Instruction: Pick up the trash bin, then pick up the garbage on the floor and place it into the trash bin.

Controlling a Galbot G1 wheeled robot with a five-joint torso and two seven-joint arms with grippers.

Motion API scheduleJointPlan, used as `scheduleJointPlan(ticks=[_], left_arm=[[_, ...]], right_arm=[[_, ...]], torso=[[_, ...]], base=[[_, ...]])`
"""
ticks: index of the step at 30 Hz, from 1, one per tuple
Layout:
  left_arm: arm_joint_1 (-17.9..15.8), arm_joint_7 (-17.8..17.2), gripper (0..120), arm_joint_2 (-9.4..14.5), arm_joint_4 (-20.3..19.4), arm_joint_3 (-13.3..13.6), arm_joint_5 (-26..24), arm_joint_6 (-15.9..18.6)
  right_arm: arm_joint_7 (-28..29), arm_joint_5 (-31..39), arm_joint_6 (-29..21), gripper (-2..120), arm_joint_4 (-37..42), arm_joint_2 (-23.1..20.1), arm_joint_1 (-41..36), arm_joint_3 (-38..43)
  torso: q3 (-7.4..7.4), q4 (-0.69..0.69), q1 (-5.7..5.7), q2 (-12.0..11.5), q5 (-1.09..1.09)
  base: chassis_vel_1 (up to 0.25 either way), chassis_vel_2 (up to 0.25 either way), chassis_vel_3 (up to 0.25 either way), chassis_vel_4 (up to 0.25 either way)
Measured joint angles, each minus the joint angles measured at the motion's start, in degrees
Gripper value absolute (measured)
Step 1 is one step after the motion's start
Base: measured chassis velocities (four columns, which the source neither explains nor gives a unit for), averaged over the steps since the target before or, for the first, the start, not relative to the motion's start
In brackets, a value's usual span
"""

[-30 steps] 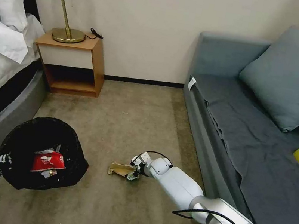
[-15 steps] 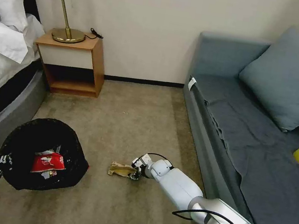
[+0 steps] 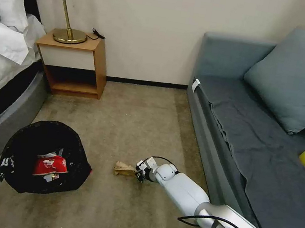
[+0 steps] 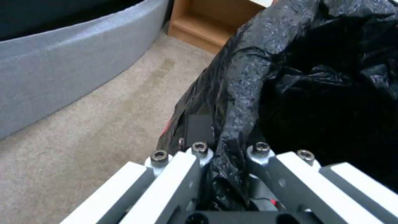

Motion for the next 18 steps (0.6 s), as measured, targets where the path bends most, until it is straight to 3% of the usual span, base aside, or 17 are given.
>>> scheduleJointPlan(ticks=[5,8,18], left_arm=[[0.11,-0.01,4,-0.10,-0.16,0.53,0.04,0.00],[0.10,-0.01,4,-0.35,-0.22,1.27,0.47,-0.03],[0.01,-0.06,4,-1.01,-0.84,3.00,1.60,-0.02]], right_arm=[[2.71,3.72,-1.29,0,7.14,-3.47,-0.14,1.91],[5.53,6.73,-2.15,0,17.92,-8.14,-0.16,3.49],[8.94,11.94,-0.88,0,39.04,-17.48,0.82,6.35]], torso=[[0.00,-0.01,0.00,0.00,0.00],[0.00,0.00,0.00,0.00,0.00],[0.00,0.00,0.00,0.00,0.01]], base=[[0.000,0.000,0.000,0.000],[0.000,0.000,0.000,0.000],[0.000,0.000,0.000,0.000]])
